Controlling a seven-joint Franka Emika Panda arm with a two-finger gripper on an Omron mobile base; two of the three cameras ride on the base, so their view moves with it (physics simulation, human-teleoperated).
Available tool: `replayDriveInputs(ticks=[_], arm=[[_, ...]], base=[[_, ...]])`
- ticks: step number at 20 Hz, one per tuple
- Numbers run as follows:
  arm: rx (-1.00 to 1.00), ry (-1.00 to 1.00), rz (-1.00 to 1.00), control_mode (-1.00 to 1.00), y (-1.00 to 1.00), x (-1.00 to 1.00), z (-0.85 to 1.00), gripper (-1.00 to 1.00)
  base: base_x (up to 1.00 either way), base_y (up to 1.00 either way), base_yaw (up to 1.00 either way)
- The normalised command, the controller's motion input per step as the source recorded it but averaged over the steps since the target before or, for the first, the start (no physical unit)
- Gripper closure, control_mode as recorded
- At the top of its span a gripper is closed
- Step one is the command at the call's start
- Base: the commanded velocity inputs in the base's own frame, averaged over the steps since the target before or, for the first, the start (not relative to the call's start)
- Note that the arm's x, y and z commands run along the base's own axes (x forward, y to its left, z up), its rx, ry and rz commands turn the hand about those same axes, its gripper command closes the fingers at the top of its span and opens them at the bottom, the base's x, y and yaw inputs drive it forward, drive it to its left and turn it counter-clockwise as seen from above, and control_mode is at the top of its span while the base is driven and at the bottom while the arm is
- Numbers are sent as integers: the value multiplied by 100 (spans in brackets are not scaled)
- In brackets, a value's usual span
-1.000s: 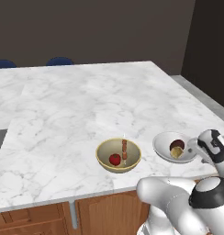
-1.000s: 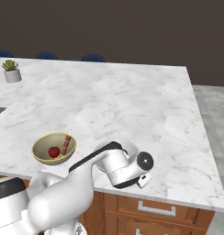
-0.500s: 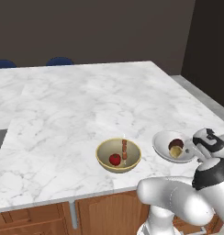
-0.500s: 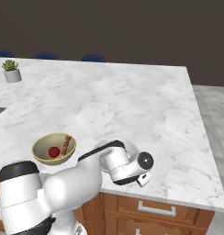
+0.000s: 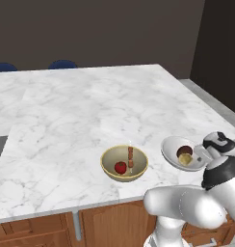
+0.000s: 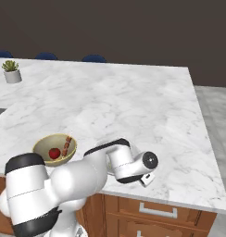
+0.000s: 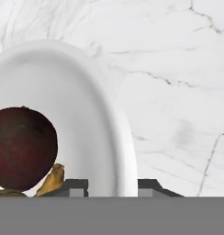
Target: Place the bowl containing the potato and mushroom in the microwave. Close the microwave door and press the start button to microwave the meal.
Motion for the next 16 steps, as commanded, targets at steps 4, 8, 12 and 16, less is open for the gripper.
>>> replayDriveInputs(ticks=[4,8,12,16], arm=[[0,0,7,-100,3,-1,12,100],[-1,0,12,-100,32,0,50,100],[-6,-1,11,-100,66,-7,66,100],[-1,-3,6,-100,63,-21,80,100]], base=[[0,0,0],[0,0,0],[0,0,0],[0,0,0]])
